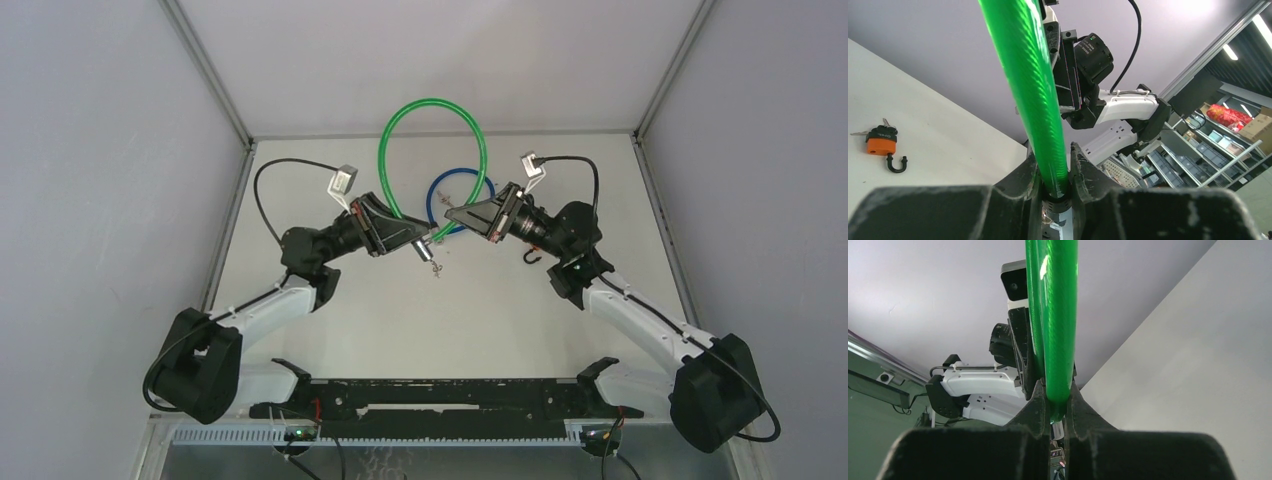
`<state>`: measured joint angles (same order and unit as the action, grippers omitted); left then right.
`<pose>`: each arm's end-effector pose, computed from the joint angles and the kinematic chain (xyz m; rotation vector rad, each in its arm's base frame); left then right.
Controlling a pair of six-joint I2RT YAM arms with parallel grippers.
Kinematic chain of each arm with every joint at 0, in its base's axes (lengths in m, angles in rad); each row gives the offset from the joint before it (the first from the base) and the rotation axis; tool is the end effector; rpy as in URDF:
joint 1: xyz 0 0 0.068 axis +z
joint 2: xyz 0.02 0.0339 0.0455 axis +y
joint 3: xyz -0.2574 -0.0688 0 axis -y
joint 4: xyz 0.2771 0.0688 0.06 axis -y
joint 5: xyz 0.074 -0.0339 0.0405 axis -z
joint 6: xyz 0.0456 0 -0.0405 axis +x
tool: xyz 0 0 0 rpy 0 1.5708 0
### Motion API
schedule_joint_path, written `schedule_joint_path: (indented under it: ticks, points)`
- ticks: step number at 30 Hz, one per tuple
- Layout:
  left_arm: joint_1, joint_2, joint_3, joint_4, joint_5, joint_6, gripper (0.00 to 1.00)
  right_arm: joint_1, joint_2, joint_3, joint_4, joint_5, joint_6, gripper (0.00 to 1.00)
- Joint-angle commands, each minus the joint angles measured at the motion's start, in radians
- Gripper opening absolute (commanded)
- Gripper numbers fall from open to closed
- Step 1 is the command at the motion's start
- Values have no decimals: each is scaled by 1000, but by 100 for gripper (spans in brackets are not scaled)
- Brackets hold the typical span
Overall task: Lock with the key
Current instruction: Lock the lock.
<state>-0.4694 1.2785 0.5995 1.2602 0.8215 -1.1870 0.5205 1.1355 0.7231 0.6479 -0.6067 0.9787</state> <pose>0.2408 -0.1596 0.2903 0.4444 1.3397 -1.8231 0.2454 0.1706 0.3168 -0.2360 1.5740 1.6173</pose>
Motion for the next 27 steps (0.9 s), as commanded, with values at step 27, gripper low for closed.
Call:
schedule_joint_path:
  ticks: [27]
  points:
    - [-23, -48, -41, 140, -117, 5, 0, 77, 48, 53, -168, -42, -110, 0]
